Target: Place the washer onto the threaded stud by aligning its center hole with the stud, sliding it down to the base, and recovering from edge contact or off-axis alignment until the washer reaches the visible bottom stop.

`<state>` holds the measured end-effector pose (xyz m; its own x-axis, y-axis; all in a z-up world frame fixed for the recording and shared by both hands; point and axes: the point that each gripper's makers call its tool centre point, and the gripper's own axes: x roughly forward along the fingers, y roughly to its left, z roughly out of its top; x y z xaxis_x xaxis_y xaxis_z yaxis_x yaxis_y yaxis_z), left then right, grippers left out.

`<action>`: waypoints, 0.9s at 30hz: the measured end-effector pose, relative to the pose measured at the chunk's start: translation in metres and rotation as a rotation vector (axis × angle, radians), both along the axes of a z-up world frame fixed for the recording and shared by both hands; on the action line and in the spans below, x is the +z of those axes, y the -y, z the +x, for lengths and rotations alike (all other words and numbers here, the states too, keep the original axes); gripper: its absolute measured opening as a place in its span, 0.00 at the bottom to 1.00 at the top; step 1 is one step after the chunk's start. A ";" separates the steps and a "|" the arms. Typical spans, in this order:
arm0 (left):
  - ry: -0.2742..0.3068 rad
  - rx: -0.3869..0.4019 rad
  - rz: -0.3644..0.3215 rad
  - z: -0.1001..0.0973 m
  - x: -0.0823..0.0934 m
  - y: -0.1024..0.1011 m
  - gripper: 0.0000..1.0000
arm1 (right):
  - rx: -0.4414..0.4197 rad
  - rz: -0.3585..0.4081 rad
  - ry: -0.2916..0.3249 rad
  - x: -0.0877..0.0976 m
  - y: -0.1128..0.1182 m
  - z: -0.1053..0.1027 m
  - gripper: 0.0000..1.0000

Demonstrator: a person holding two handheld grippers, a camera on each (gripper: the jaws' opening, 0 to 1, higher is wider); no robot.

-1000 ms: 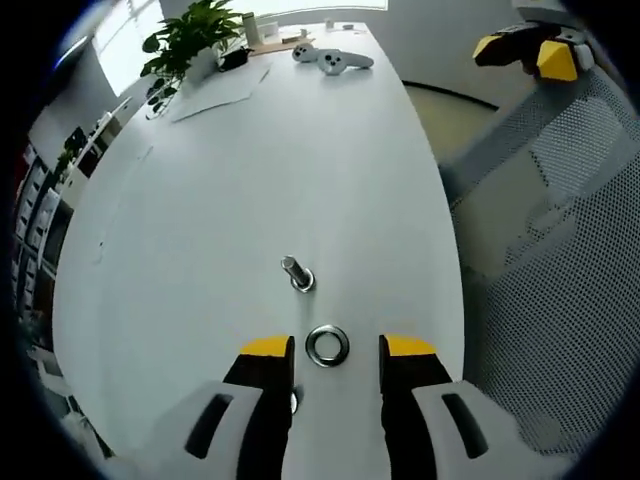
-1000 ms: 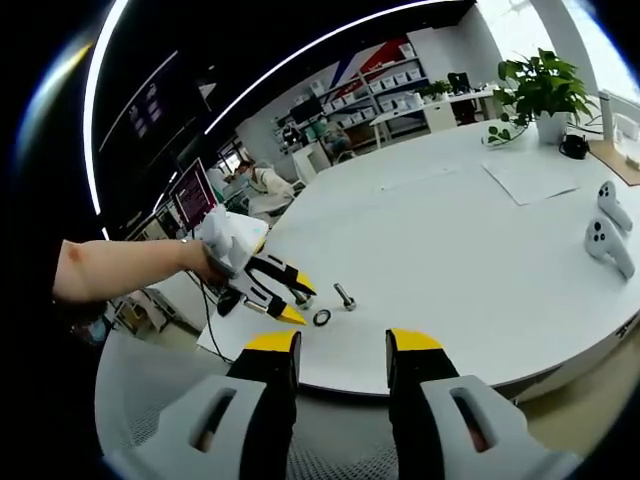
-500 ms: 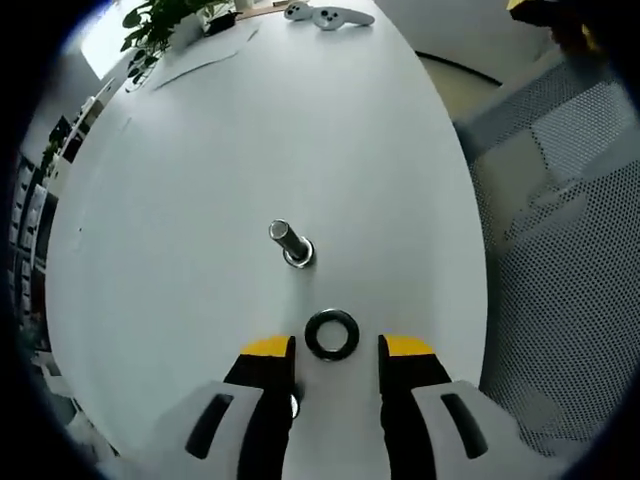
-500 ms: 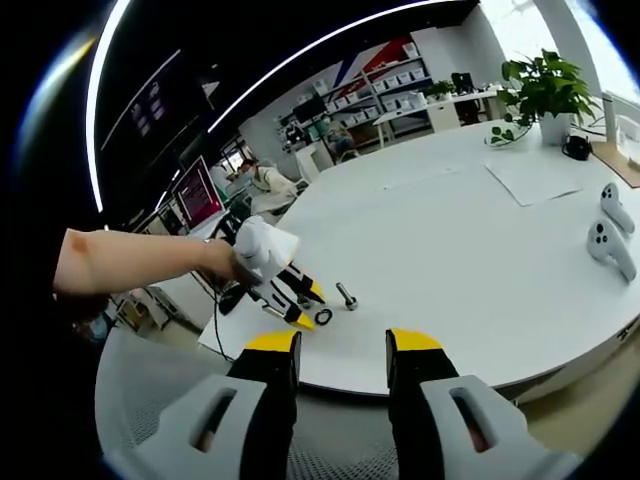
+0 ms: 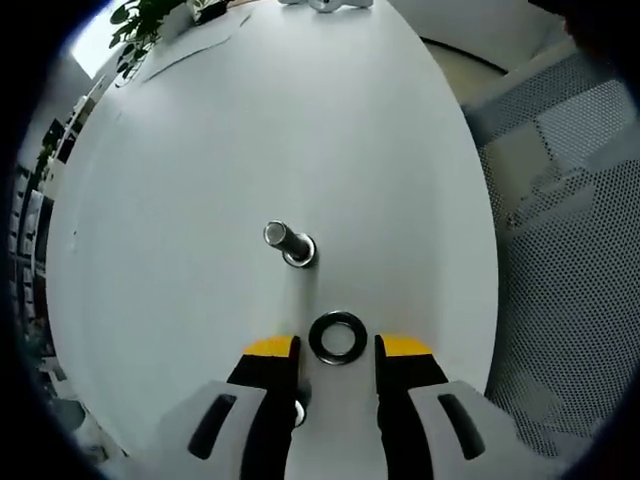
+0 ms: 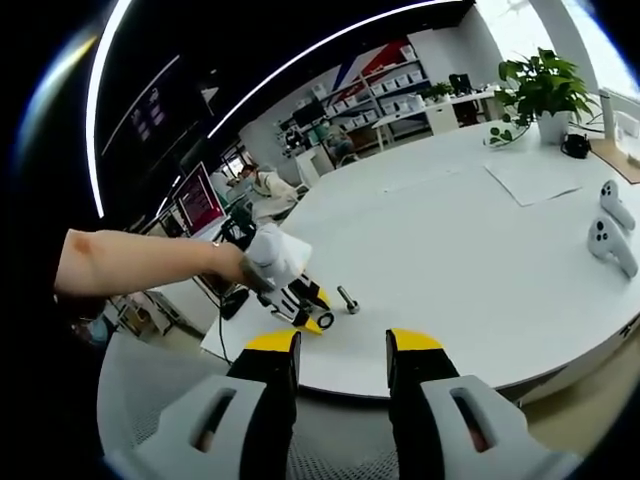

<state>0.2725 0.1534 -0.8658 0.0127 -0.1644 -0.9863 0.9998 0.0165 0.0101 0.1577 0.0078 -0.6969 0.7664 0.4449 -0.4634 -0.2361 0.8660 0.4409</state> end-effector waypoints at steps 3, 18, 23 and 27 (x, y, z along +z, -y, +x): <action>0.002 -0.001 0.025 -0.002 0.000 0.000 0.28 | 0.004 -0.002 -0.003 0.000 -0.001 0.000 0.37; 0.003 -0.012 0.118 -0.005 -0.001 0.000 0.24 | 0.006 -0.003 -0.012 -0.001 -0.001 -0.001 0.37; 0.005 -0.031 0.123 -0.007 -0.002 0.000 0.21 | 0.007 -0.003 -0.012 -0.001 -0.001 -0.002 0.37; -0.001 -0.019 0.113 -0.007 -0.002 0.000 0.21 | 0.011 -0.004 -0.012 -0.001 -0.002 -0.002 0.37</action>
<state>0.2655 0.1536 -0.8675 0.0095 -0.0526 -0.9986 0.9999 -0.0033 0.0096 0.1558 0.0096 -0.6982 0.7556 0.4514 -0.4746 -0.2402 0.8651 0.4404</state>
